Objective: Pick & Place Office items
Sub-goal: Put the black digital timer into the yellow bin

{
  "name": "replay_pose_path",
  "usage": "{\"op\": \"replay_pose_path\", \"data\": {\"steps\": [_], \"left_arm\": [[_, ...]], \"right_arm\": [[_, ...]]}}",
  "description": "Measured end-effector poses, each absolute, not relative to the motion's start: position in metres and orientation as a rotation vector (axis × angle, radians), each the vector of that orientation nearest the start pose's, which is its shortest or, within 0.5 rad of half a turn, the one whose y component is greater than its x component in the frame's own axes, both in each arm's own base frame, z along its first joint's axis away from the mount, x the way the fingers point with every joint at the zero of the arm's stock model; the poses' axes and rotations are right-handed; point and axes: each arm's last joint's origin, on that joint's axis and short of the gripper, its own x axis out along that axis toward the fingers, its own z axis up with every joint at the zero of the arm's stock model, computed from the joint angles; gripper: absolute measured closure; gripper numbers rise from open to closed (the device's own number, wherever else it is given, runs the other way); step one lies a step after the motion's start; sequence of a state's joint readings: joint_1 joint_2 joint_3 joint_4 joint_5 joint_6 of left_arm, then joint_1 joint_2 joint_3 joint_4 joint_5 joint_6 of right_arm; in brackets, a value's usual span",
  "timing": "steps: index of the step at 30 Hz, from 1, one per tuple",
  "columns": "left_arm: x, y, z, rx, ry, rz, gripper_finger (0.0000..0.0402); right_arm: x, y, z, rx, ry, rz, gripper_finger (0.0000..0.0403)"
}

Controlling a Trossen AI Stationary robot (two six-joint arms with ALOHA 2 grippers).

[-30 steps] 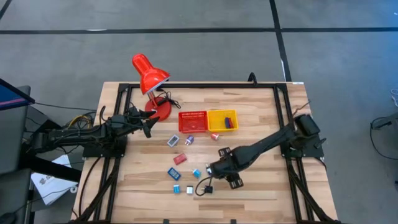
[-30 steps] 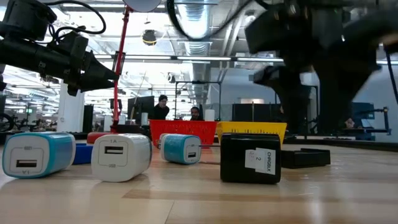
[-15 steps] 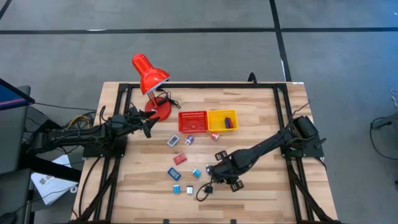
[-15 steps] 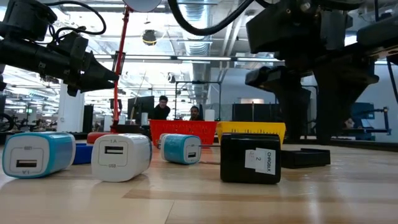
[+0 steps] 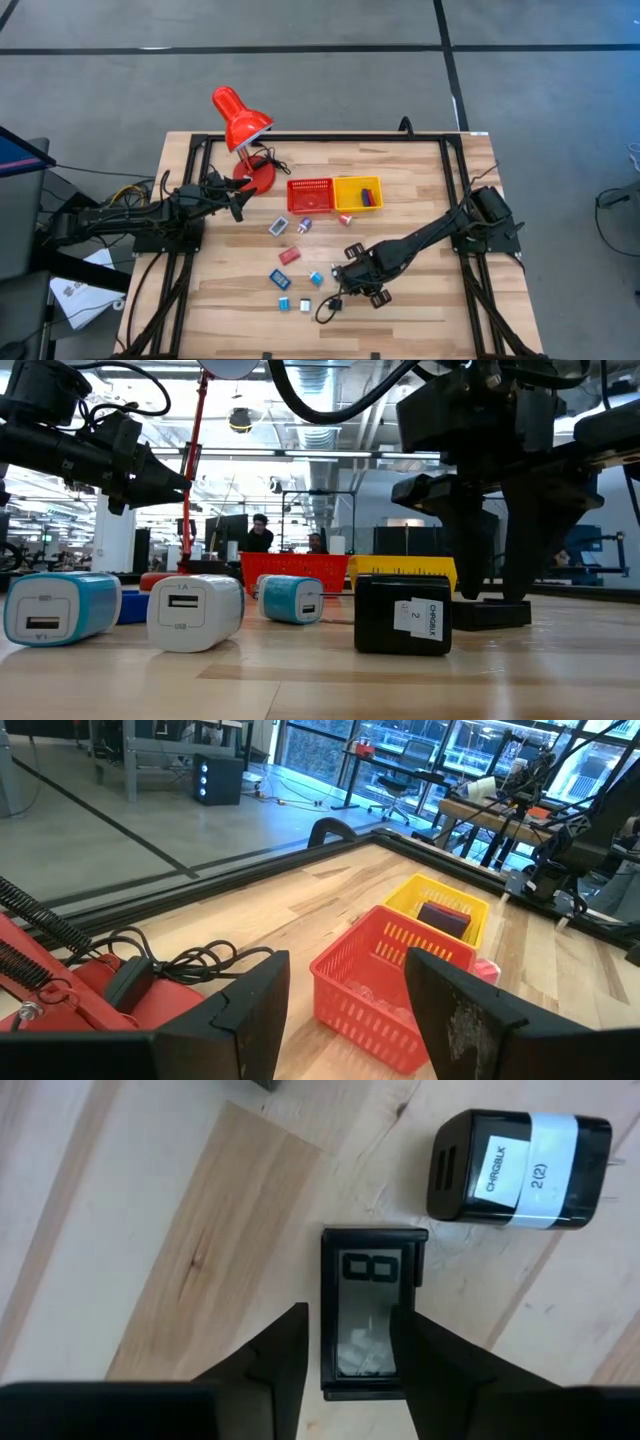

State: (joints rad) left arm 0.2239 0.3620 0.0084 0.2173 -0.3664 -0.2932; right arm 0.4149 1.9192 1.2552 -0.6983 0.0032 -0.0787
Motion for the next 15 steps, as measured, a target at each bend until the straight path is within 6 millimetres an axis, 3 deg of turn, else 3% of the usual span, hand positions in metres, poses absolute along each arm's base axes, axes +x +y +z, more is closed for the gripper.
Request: {"op": "replay_pose_path", "data": {"steps": [8,15], "left_arm": [[0.1124,0.0362,0.1556,-0.274,0.050,0.605,0.0206],[0.1124,0.0362,0.1555,-0.274,0.051,0.605,0.0206]], "right_arm": [[0.3297,0.1448,0.1534,-0.275,1.342,0.341,0.0259],[0.3301,0.1436,0.1534,-0.262,1.345,0.329,0.0196]]}}
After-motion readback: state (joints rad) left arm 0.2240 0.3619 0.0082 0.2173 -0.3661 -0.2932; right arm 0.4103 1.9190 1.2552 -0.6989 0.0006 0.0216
